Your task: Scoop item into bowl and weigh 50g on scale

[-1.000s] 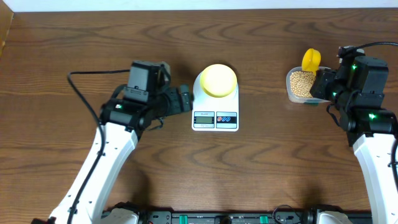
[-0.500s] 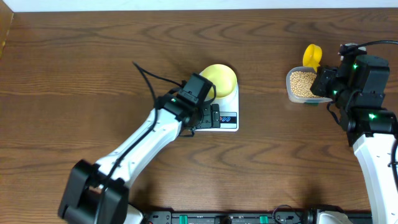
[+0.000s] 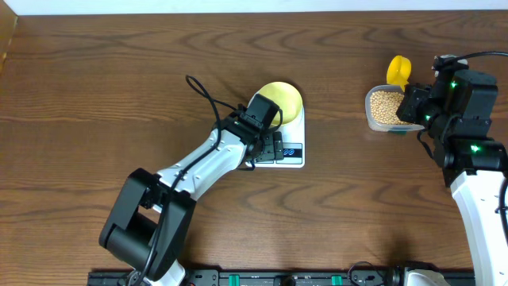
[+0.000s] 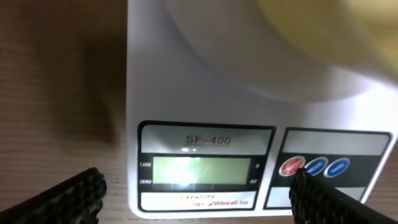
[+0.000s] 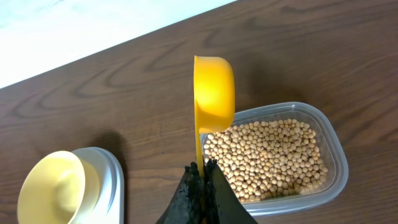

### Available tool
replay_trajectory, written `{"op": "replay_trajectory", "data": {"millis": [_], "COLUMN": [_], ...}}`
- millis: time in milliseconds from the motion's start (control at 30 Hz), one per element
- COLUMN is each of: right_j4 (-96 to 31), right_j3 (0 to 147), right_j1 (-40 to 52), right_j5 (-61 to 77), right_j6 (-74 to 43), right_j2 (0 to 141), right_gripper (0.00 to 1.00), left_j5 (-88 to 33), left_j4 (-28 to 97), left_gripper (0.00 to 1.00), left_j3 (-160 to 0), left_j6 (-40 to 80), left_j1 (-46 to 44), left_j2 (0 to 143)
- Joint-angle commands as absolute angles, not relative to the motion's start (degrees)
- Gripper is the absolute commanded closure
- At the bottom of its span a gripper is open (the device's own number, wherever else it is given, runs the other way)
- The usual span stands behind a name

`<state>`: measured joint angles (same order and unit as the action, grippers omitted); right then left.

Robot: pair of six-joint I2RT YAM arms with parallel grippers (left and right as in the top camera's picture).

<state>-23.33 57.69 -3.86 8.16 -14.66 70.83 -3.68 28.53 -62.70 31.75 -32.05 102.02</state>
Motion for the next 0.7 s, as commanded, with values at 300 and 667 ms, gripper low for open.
{"op": "replay_trajectory", "data": {"millis": [300, 667], "right_j4": [-23.3, -23.4], "right_j3": [58.3, 58.3], "right_j1": [-4.1, -4.1], "right_j5": [8.5, 8.5], "right_j6": [-14.5, -14.5], "right_j2": [70.8, 70.8], "right_gripper": [0.99, 0.99], "left_j5": [0.1, 1.1], "left_j4": [27.2, 27.0], "left_gripper": [0.04, 0.04], "left_j3": [-62.5, -62.2], "left_j6": [33.4, 33.8], "left_j1": [-34.9, -35.0], "left_j2": [102.8, 102.8]}}
